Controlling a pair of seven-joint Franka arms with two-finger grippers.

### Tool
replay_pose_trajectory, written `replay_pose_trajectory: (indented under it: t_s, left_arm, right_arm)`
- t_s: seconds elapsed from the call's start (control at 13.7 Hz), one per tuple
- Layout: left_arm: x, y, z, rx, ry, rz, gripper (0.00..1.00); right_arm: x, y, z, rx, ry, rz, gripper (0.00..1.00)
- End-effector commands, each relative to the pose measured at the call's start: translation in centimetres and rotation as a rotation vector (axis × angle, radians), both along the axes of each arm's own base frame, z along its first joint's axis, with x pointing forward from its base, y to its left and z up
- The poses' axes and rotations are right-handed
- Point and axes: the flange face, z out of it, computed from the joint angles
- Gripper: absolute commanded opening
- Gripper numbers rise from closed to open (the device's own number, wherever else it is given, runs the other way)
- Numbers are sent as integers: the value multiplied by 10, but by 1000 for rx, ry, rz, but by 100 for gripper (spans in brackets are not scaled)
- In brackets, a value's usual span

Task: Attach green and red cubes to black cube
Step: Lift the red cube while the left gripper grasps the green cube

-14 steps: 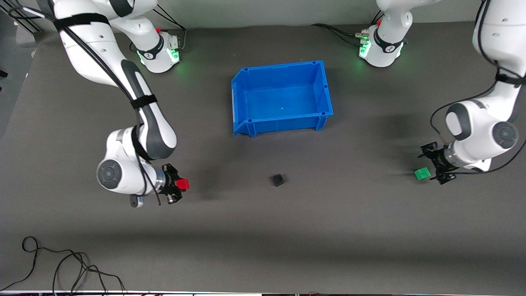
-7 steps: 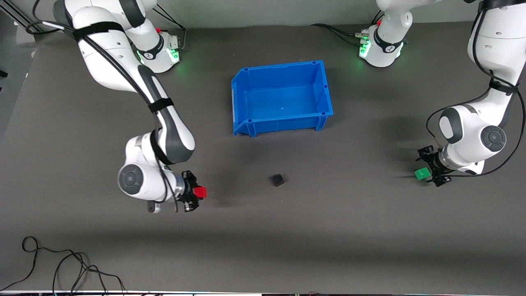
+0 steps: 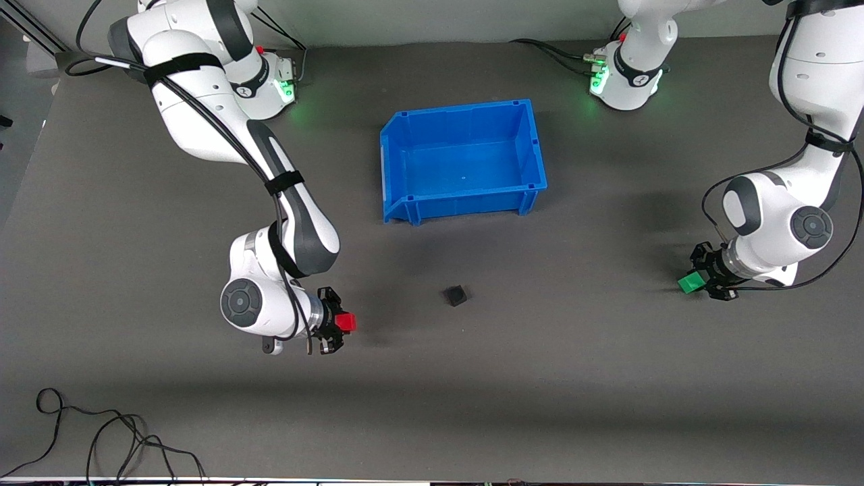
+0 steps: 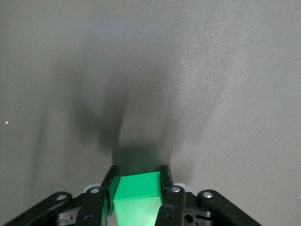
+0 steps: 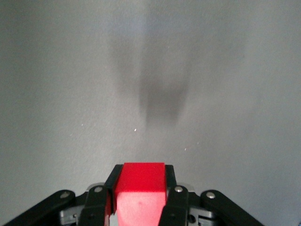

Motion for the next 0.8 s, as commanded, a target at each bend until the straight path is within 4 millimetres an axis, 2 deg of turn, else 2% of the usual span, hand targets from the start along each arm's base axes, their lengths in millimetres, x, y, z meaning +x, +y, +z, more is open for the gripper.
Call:
replay_pose_trajectory:
  t_s: [0.0,0.15,0.22,0.44,0.51,0.73]
  left_arm:
    - [5,-14,16,14,-7,-17,0]
    - [16,-31,33,11,18,-50,0]
    - [24,-47,41,10,29,-76,0]
    - [34,-112,49,-1,41,-145,0]
    - [40,-129,53,-4,35,-114,0]
    - [50,-190,61,-20,65,-69,0]
  right_arm:
    - [7,29,12,50,-9,-69,17]
    - [5,51,4,76,-2,-90,17]
    - [4,56,-3,82,0,-88,17]
    - [0,88,-17,129,-48,-62,17]
    - [-8,109,-18,132,-60,-33,17]
    - [-20,153,-35,150,-108,12,17]
